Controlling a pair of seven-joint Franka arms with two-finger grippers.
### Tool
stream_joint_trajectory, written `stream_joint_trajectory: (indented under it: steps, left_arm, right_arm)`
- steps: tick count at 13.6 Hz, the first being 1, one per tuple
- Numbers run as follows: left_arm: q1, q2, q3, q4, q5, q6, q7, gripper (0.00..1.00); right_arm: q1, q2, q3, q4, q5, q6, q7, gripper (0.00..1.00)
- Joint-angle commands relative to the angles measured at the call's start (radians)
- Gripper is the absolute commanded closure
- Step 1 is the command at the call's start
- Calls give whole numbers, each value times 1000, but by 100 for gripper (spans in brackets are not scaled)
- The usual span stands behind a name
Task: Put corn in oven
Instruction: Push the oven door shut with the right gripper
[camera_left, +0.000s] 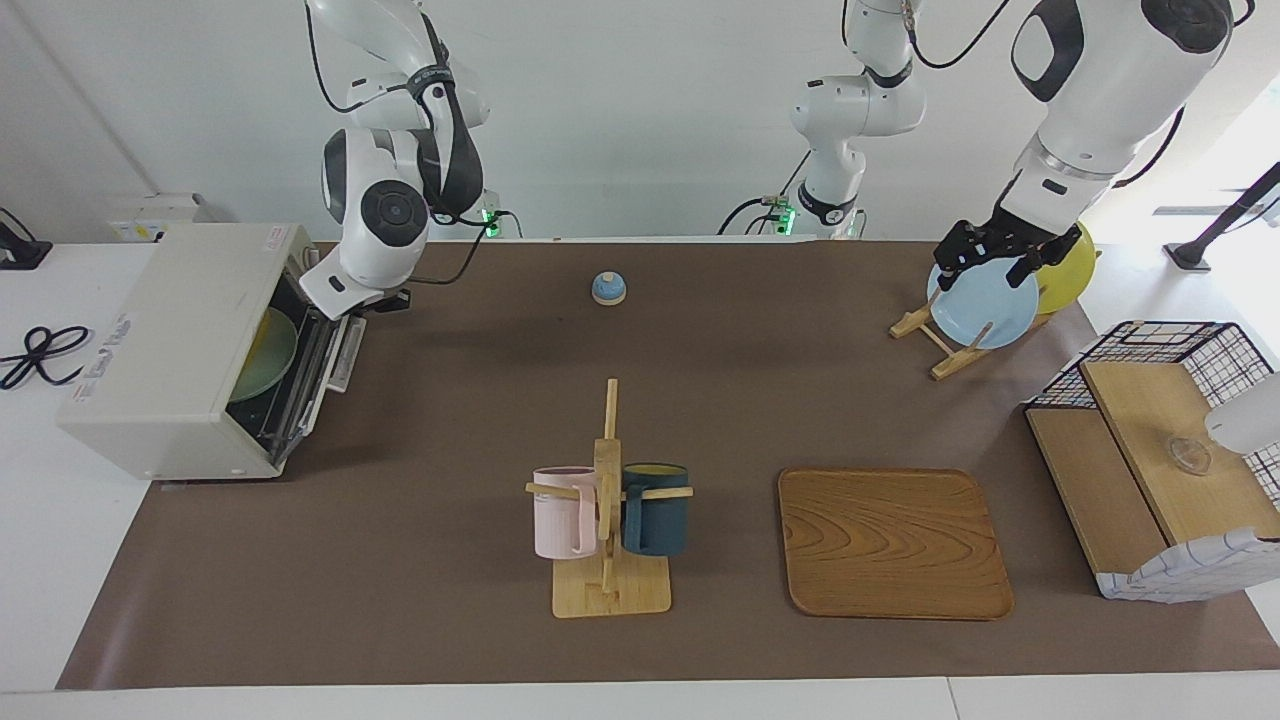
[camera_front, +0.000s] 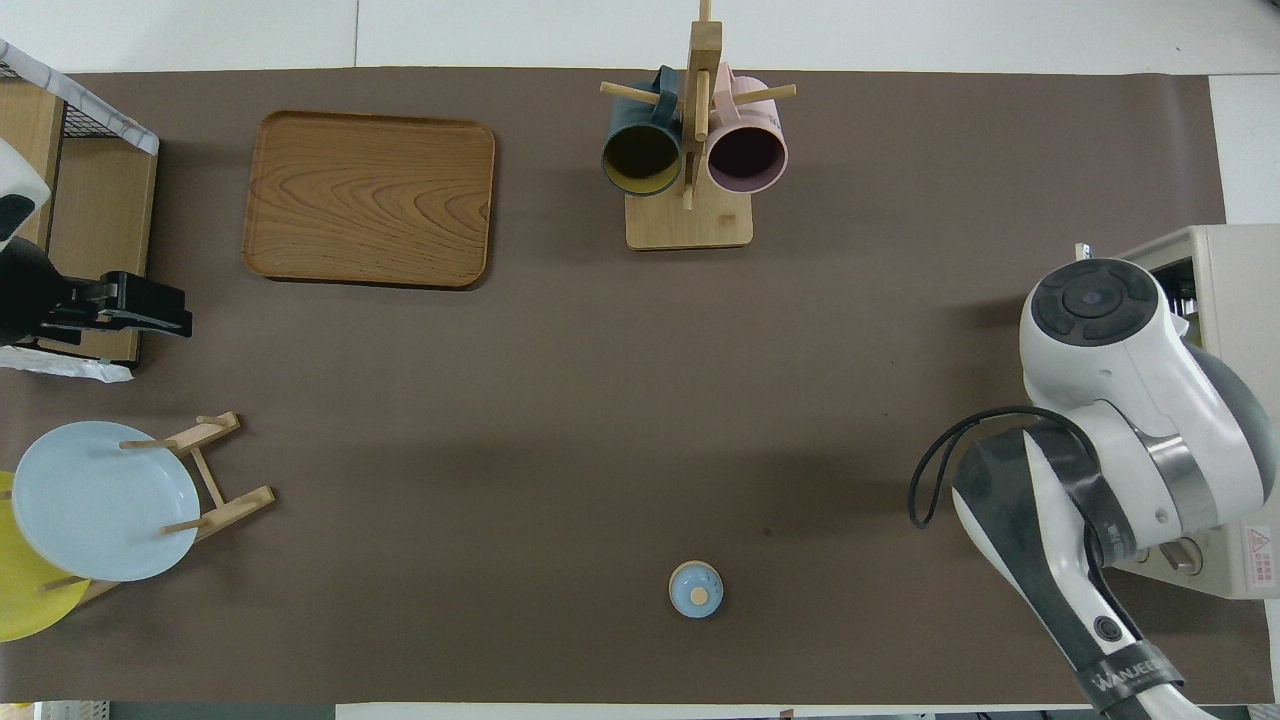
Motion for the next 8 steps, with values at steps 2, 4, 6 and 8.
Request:
stream_joint_trajectory:
  steps: [2, 4, 6, 8]
  left_arm:
    - [0, -16, 1, -8, 17, -9, 3, 0]
    - [0, -16, 1, -8, 17, -8, 3, 0]
    - [0, -16, -1, -8, 15, -9, 3, 0]
    - [0, -16, -1, -8, 15, -9, 3, 0]
  right_arm:
    - [-88, -63, 1, 4, -24, -12, -174, 100]
    - [-147, -83, 1, 4, -21, -9, -268, 100]
    - [-187, -103, 1, 7, -10, -6, -340, 100]
    - [-197, -115, 1, 13, 5, -13, -356, 100]
